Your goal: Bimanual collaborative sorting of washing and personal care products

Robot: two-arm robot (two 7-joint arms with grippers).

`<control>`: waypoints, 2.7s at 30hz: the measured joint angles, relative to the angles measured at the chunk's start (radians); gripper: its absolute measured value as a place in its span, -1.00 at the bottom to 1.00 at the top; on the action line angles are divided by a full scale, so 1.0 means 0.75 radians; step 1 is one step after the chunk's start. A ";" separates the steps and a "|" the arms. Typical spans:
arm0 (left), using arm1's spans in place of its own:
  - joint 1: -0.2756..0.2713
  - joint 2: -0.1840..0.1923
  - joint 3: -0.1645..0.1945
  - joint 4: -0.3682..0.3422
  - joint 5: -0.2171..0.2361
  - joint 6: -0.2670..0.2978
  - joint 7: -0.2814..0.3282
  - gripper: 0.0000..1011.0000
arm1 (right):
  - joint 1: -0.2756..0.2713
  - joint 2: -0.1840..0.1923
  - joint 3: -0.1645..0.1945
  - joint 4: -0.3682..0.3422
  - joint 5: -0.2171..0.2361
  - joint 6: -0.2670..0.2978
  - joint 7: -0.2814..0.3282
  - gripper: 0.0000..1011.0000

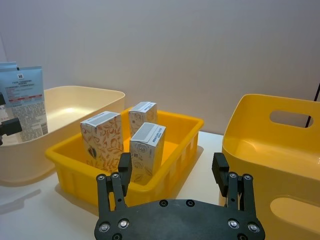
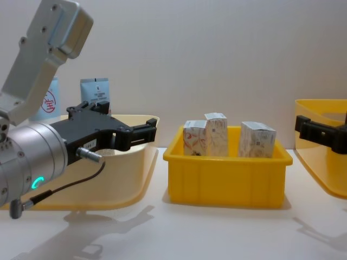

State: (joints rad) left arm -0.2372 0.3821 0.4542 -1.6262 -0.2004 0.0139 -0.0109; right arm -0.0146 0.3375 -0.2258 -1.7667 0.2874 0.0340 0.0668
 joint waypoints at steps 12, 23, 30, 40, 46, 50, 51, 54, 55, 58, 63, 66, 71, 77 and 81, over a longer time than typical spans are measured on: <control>0.000 0.000 0.000 0.000 0.000 0.000 0.000 0.98 | 0.000 0.000 0.000 0.000 0.000 0.000 0.000 0.98; 0.000 0.000 0.000 0.000 0.000 0.000 0.000 0.98 | 0.000 0.000 0.000 0.000 0.000 0.000 0.000 0.98; 0.000 0.000 0.000 0.000 0.000 0.000 0.000 0.98 | 0.000 0.000 0.000 0.000 0.000 0.000 0.000 0.98; 0.000 0.000 0.000 0.000 0.000 0.000 0.000 0.98 | 0.000 0.000 0.000 0.000 0.000 0.000 0.000 0.98; 0.000 0.000 0.000 0.000 0.000 0.000 0.000 0.98 | 0.000 0.000 0.000 0.000 0.000 0.000 0.000 0.98; 0.000 0.000 0.000 0.000 0.000 0.000 0.000 0.98 | 0.000 0.000 0.000 0.000 0.000 0.000 0.000 0.98; 0.000 0.000 0.000 0.000 0.000 0.000 0.000 0.98 | 0.000 0.000 0.000 0.000 0.000 0.000 0.000 0.98; 0.000 0.000 0.000 0.000 0.000 0.000 0.000 0.98 | 0.000 0.000 0.000 0.000 0.000 0.000 0.000 0.98; 0.000 0.000 0.000 0.000 0.000 0.000 0.000 0.98 | 0.000 0.000 0.000 0.000 0.000 0.000 0.000 0.98; 0.000 0.000 0.000 0.000 0.000 0.000 0.000 0.98 | 0.000 0.000 0.000 0.000 0.000 0.000 0.000 0.98; 0.000 0.000 0.000 0.000 0.000 0.000 0.000 0.98 | 0.000 0.000 0.000 0.000 0.000 0.000 0.000 0.98; 0.000 0.000 0.000 0.000 0.000 0.000 0.000 0.98 | 0.000 0.000 0.000 0.000 0.000 0.000 0.000 0.98; 0.000 0.000 0.000 0.000 0.000 0.000 0.000 0.98 | 0.000 0.000 0.000 0.000 0.000 0.000 0.000 0.98; 0.000 0.000 0.000 0.000 0.000 0.000 0.000 0.98 | 0.000 0.000 0.000 0.000 0.000 0.000 0.000 0.98; 0.000 0.000 0.000 0.000 0.000 0.000 0.000 0.98 | 0.000 0.000 0.000 0.000 0.000 0.000 0.000 0.98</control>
State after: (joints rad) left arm -0.2371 0.3821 0.4542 -1.6262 -0.2004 0.0139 -0.0109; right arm -0.0146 0.3375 -0.2258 -1.7667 0.2874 0.0340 0.0668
